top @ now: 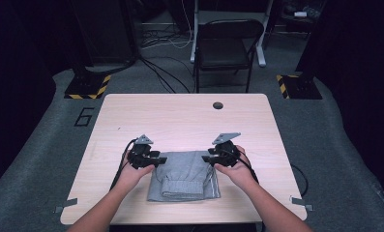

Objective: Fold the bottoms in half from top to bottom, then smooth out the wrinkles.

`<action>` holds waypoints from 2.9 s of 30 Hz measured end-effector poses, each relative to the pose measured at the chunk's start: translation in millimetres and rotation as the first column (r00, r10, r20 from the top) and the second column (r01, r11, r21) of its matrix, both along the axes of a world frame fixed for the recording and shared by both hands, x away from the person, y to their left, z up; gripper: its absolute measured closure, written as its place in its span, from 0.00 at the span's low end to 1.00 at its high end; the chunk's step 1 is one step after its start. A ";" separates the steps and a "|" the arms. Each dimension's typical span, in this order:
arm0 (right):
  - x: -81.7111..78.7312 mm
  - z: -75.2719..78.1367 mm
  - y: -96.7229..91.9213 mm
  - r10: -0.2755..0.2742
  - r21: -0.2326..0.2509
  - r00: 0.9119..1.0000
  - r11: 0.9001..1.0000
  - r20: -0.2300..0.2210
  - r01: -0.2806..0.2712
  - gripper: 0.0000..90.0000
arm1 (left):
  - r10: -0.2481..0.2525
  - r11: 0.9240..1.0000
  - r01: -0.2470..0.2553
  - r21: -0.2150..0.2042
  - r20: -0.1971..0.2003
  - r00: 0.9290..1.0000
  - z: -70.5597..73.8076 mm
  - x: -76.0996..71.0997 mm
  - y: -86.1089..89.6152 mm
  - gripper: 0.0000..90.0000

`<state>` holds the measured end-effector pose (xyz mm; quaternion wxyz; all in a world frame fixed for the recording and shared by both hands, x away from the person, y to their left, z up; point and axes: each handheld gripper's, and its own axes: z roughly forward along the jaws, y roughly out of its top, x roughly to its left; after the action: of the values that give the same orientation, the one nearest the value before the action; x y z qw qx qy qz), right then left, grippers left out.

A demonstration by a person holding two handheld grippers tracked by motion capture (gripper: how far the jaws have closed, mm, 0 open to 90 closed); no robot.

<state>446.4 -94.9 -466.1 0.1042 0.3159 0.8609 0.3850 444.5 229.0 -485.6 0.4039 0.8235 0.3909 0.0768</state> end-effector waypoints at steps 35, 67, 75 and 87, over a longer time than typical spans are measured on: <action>37.4 -23.3 -7.3 -0.066 -0.043 0.997 0.997 -0.032 0.065 0.58 | 0.100 0.995 -0.099 0.024 -0.054 0.994 -26.7 26.9 9.6 0.55; 33.0 -33.1 2.8 -0.015 -0.134 0.999 0.991 -0.050 0.008 0.76 | 0.047 0.994 -0.044 0.104 -0.026 0.999 -24.9 20.2 -0.4 0.88; 27.6 -20.9 1.5 -0.013 -0.125 1.000 0.992 -0.020 0.010 0.78 | 0.040 0.995 -0.039 0.096 -0.007 0.999 -9.6 20.7 -1.0 0.89; 34.6 14.5 -5.1 -0.056 -0.114 0.995 0.991 0.080 0.065 0.78 | 0.065 0.996 -0.068 0.059 0.046 0.997 24.7 37.5 -11.6 0.89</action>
<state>481.0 -100.1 -451.5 0.1671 0.3205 0.8671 0.3427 482.1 217.3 -460.9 0.3845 0.8200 0.4066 0.1202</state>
